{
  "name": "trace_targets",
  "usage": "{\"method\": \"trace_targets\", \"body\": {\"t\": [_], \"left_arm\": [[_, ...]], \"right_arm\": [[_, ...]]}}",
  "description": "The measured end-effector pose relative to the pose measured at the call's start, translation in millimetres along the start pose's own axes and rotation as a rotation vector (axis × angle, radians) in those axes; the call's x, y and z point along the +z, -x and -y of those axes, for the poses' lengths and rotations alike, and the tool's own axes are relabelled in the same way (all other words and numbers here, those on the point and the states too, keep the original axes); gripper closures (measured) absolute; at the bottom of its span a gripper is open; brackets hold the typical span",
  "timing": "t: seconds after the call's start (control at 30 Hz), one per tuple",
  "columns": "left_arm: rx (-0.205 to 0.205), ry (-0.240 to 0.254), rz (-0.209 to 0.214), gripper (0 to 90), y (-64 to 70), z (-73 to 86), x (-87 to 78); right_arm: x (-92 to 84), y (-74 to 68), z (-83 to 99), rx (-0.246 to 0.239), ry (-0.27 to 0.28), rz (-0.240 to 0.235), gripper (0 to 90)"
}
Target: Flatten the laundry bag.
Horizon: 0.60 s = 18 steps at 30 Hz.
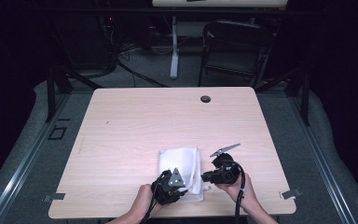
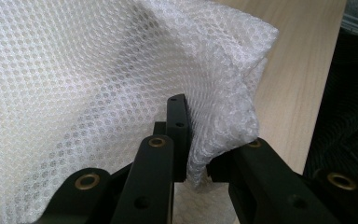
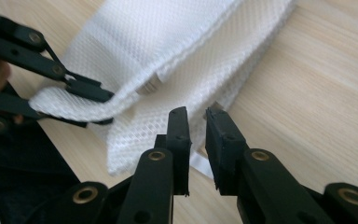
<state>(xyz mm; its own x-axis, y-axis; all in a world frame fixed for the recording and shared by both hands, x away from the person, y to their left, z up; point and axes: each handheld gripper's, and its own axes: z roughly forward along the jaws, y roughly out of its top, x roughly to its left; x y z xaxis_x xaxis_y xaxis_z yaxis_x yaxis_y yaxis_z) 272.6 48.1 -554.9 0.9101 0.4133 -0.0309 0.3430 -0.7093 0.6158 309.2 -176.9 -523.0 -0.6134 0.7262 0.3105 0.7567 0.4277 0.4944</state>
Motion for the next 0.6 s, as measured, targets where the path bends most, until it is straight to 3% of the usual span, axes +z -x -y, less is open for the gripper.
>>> {"method": "trace_targets", "body": {"t": [0.13,0.17,0.2,0.3,0.4,0.47,0.6], "left_arm": [[-0.008,0.009,0.004,82.0,-1.3,0.1,-1.0],[-0.008,0.009,0.005,81.9,-1.5,0.1,-1.0],[-0.008,0.006,0.007,81.6,-1.7,0.1,-0.8],[-0.001,0.001,0.011,78.6,-1.5,-0.1,-0.1],[0.009,-0.013,0.035,68.6,-1.4,-0.5,1.3],[0.018,-0.027,0.049,56.6,0.3,-1.3,4.0],[0.042,-0.032,0.045,50.1,7.1,-4.5,6.2]], "right_arm": [[6.5,-2.0,2.4,-0.062,-0.093,0.036,85.2],[10.7,-4.9,3.4,-0.051,-0.092,0.021,87.1],[13.1,-5.7,3.7,-0.086,-0.113,0.03,88.6],[16.0,-9.8,2.7,-0.071,-0.09,-0.004,89.7],[18.4,-9.8,2.3,-0.052,-0.086,-0.049,89.7],[20.2,-10.3,2.0,-0.043,-0.087,-0.066,89.7],[22.8,-12.2,0.4,-0.035,-0.068,-0.093,89.8]]}}
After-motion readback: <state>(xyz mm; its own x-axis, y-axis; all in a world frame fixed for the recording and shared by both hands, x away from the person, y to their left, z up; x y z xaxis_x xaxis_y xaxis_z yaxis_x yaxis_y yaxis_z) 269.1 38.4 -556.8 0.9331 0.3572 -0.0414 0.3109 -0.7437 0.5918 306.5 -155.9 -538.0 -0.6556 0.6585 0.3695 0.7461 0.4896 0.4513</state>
